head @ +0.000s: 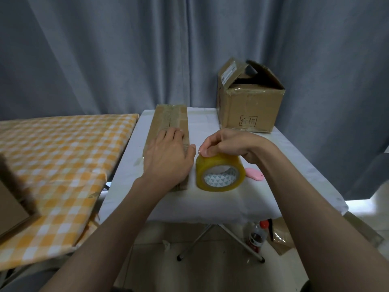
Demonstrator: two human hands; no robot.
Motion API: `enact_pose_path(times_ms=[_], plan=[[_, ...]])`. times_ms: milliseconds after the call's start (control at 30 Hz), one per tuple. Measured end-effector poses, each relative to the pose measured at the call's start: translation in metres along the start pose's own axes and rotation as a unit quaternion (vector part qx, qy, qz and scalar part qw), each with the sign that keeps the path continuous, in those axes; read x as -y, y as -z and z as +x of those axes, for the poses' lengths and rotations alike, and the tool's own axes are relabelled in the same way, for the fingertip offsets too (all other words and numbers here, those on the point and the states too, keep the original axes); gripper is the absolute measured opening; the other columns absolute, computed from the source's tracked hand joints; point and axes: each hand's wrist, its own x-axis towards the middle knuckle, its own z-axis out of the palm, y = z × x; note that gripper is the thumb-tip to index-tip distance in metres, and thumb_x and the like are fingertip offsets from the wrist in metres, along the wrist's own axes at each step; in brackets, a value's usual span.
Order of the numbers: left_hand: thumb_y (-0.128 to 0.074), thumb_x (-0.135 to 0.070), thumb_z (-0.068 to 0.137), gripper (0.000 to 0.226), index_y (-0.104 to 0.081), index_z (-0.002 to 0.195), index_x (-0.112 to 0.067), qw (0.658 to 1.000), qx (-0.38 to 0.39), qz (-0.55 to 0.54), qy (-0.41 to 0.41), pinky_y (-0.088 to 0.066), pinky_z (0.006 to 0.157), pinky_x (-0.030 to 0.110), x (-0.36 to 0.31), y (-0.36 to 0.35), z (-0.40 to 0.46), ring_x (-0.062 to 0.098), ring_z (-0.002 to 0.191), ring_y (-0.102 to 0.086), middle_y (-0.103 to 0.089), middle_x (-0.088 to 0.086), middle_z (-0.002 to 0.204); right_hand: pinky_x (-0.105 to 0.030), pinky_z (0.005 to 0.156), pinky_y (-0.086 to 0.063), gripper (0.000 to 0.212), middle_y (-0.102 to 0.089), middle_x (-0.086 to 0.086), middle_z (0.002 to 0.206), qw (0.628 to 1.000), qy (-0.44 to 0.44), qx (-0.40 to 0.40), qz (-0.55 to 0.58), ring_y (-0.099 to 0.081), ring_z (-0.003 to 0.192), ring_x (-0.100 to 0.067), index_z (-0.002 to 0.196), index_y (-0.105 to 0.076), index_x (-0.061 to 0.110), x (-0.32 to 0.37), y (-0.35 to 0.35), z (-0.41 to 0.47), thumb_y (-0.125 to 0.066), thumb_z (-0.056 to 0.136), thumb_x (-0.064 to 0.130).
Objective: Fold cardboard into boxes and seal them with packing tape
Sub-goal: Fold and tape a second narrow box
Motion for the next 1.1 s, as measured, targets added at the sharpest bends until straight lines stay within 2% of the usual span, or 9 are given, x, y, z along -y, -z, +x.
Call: enact_pose_path(times_ms=[167,267,367,533,633,800,933,1033,1100], plan=[[-0.028,-0.048,0.103,0.057,-0.031,0.151,-0.017,1.000,0.009,0.009,0.005,-0.027,0.117,0.040,-0.002,0.001,-0.002,0.023,0.139,-0.033,-0.036,0.003,0.153,-0.033,0.088,-0.048,0.008,-0.065,0.002,0.113,1.000,-0.008,-0.011,-0.002,-0.058,0.106,-0.017,0.099,-0.074,0.030,0.002,-0.001,-0.002,-0.070,0.092,0.031],[-0.029,-0.047,0.103,0.057,-0.030,0.151,-0.016,1.000,0.007,0.003,0.009,-0.026,0.117,0.040,0.000,0.001,-0.003,0.023,0.140,-0.032,-0.034,0.003,0.154,-0.030,0.083,-0.042,0.005,-0.062,0.010,0.101,0.999,-0.016,-0.035,-0.009,-0.054,0.099,-0.014,0.091,-0.071,0.030,0.000,0.001,-0.005,-0.068,0.094,0.027],[-0.029,-0.046,0.103,0.057,-0.030,0.151,-0.015,1.000,0.001,0.004,0.003,-0.026,0.115,0.039,0.001,0.000,-0.004,0.022,0.139,-0.032,-0.034,0.003,0.155,-0.021,0.068,-0.039,0.008,-0.062,0.015,0.091,0.997,-0.022,-0.075,0.027,-0.054,0.089,-0.007,0.090,-0.072,0.027,-0.009,0.008,-0.013,-0.066,0.095,0.022],[-0.033,-0.046,0.101,0.059,-0.030,0.150,-0.015,1.000,-0.002,0.010,0.000,-0.026,0.114,0.039,-0.001,-0.002,-0.003,0.023,0.138,-0.033,-0.033,0.004,0.154,-0.034,0.085,-0.052,0.007,-0.067,-0.003,0.104,0.991,-0.014,-0.106,0.085,-0.060,0.101,-0.022,0.094,-0.077,0.020,-0.020,0.007,-0.024,-0.071,0.091,0.019],[-0.039,-0.052,0.099,0.060,-0.036,0.147,-0.016,1.000,-0.007,-0.014,-0.009,-0.029,0.112,0.040,0.002,0.000,0.000,0.025,0.136,-0.036,-0.039,0.005,0.150,-0.036,0.085,-0.054,0.006,-0.065,-0.007,0.097,0.985,0.002,-0.114,0.129,-0.062,0.096,-0.024,0.090,-0.076,0.021,-0.022,0.004,-0.034,-0.072,0.089,0.016],[-0.050,-0.054,0.094,0.049,-0.068,0.121,-0.017,0.983,-0.077,-0.149,-0.073,-0.037,0.105,0.041,0.005,0.019,0.008,0.021,0.124,-0.047,-0.057,0.000,0.132,-0.027,0.064,-0.049,0.010,-0.055,0.000,0.069,0.968,0.021,-0.113,0.224,-0.056,0.068,-0.015,0.088,-0.071,0.020,-0.024,-0.006,-0.047,-0.072,0.089,0.010],[-0.058,-0.068,0.081,0.047,-0.076,0.105,-0.032,0.980,-0.061,-0.144,-0.126,-0.037,0.101,0.038,-0.011,0.030,0.004,0.011,0.110,-0.053,-0.071,-0.014,0.105,-0.037,0.071,-0.044,0.008,-0.052,-0.011,0.077,0.957,0.047,-0.153,0.243,-0.055,0.074,-0.022,0.094,-0.071,0.013,-0.016,-0.015,-0.053,-0.075,0.087,0.012],[-0.074,-0.054,0.078,0.022,-0.078,0.086,-0.034,0.971,-0.068,-0.197,-0.115,-0.043,0.096,0.041,-0.019,0.030,0.002,0.005,0.091,-0.061,-0.072,-0.018,0.081,-0.027,0.067,-0.050,0.010,-0.057,-0.005,0.072,0.948,0.072,-0.184,0.250,-0.062,0.064,-0.008,0.094,-0.072,0.013,-0.012,-0.020,-0.054,-0.077,0.085,0.013],[-0.078,-0.044,0.078,0.011,-0.077,0.077,-0.033,0.963,-0.076,-0.241,-0.094,-0.044,0.094,0.042,-0.020,0.031,0.002,0.004,0.085,-0.063,-0.069,-0.019,0.072,-0.027,0.069,-0.052,0.013,-0.058,0.002,0.068,0.941,0.082,-0.201,0.261,-0.063,0.063,-0.005,0.099,-0.073,0.016,-0.011,-0.022,-0.055,-0.075,0.086,0.012]])
